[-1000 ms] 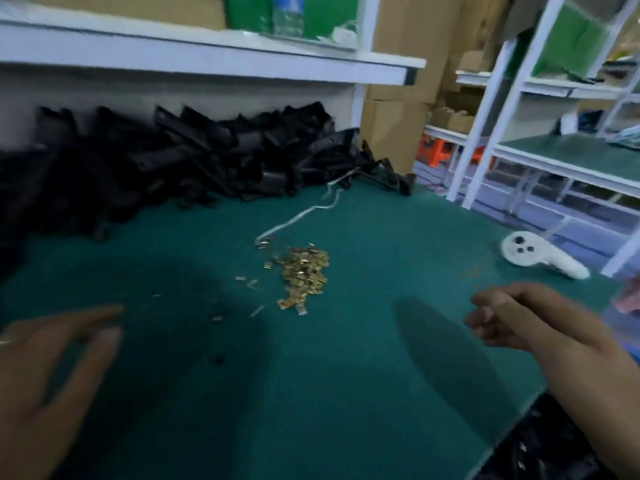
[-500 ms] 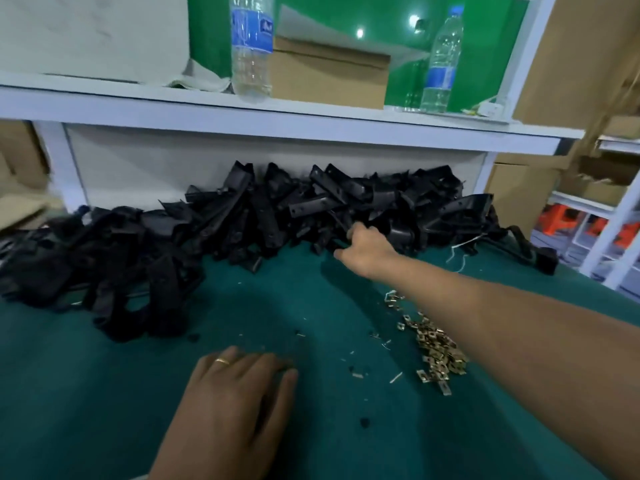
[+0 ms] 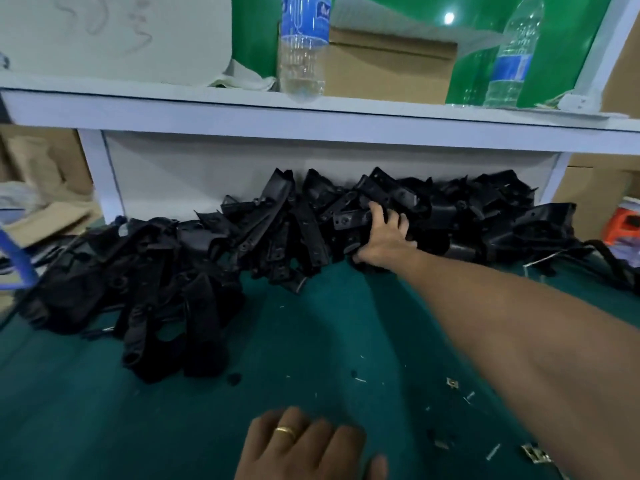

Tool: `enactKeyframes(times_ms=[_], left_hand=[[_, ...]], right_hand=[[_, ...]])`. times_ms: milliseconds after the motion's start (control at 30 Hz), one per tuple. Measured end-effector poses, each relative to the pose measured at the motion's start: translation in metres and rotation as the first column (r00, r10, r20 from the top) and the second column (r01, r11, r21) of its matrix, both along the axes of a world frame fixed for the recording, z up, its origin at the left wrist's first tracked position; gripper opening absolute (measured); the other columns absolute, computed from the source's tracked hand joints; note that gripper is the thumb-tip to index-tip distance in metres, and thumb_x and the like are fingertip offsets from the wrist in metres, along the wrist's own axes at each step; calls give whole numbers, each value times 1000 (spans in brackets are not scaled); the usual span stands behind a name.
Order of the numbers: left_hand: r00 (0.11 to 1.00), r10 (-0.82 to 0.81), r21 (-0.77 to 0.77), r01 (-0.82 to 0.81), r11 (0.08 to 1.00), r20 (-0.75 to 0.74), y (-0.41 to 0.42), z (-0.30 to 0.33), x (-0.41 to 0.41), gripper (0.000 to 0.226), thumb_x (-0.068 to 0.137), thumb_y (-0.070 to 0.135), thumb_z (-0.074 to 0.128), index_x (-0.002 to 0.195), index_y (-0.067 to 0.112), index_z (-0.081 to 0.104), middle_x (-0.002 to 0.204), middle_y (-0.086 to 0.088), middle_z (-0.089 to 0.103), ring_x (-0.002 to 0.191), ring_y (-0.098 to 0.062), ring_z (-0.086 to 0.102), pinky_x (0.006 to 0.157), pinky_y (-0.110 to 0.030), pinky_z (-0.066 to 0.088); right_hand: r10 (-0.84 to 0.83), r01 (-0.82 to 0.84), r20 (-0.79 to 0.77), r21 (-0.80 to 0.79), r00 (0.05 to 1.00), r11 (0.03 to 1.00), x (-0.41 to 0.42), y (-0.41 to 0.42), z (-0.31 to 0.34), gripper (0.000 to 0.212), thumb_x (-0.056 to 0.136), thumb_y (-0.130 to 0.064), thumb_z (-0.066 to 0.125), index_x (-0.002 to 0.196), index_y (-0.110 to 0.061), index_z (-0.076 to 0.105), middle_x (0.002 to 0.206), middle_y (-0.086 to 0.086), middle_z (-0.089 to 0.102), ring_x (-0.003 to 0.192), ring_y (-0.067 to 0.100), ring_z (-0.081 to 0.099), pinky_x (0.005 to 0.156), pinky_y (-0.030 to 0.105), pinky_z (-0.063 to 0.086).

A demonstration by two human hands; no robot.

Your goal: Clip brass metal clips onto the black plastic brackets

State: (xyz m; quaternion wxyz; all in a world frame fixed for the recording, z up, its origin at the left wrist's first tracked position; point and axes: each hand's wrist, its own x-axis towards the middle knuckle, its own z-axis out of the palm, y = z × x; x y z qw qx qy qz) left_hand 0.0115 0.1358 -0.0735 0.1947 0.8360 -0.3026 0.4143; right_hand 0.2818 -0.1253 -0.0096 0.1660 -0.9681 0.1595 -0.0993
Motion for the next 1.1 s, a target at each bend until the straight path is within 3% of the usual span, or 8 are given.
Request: enactKeyframes(times_ms=[133,333,533,667,733,867,967,1100], left_hand=[[1000,-16,13,16,1000,-20,3,3,-5,30,78,48,57,57,29,65,55,11,60,54,-16,64,72,-32,39],[986,-109,11,112,994,-123,7,11,-15,26,81,46,56,65,30,69,59,14,60,59,-15,62,69,-30,50],[950,-115,52,136,989,-290,14,19,-24,32,89,49,48,82,33,75,73,18,68,71,-12,66,68,-34,56],[930,-113,-8,118,993,-350,17,28,-30,41,93,51,44,101,28,76,77,19,67,77,-13,66,69,-36,55],[891,-137,-79,114,990,-433,17,34,-35,55,93,61,34,119,30,71,85,22,65,89,-10,65,82,-34,52],[772,-238,-247,107,963,-590,20,36,-46,78,78,90,13,137,54,48,116,36,57,113,5,55,94,-19,45],[653,-335,-421,27,907,-680,18,43,-48,63,79,92,32,136,66,39,116,40,63,109,13,59,86,-14,50],[699,-241,-449,-128,884,-673,15,42,-42,52,92,44,66,138,57,46,123,36,59,113,5,58,87,-16,46]], right_hand=[[104,-91,203,-70,974,993,-17,5,-10,67,80,-15,78,122,-38,32,137,8,38,127,39,37,94,65,42],[455,-429,207,-157,866,889,-95,-7,-8,41,76,10,65,100,-15,45,107,4,45,92,26,47,72,39,38],[552,-530,206,-155,808,834,-177,4,-8,33,84,-18,84,104,-17,57,110,-5,50,100,16,54,86,27,46],[456,-443,403,-133,794,887,-233,20,9,24,90,-16,80,107,-16,64,112,-6,64,105,11,62,91,21,48],[410,-411,497,-114,765,905,-261,37,15,17,98,-25,73,110,-16,65,107,-11,65,100,4,60,90,11,44],[406,-535,534,105,741,838,-310,72,13,16,106,-37,58,119,-27,63,113,-14,67,112,5,63,91,24,49],[355,-622,646,242,676,744,-334,90,7,24,109,-28,55,133,-31,59,132,-15,62,130,8,57,101,19,46],[367,-632,637,249,678,734,-338,86,2,28,109,-24,49,136,-32,53,140,-16,56,137,10,51,106,24,45]])
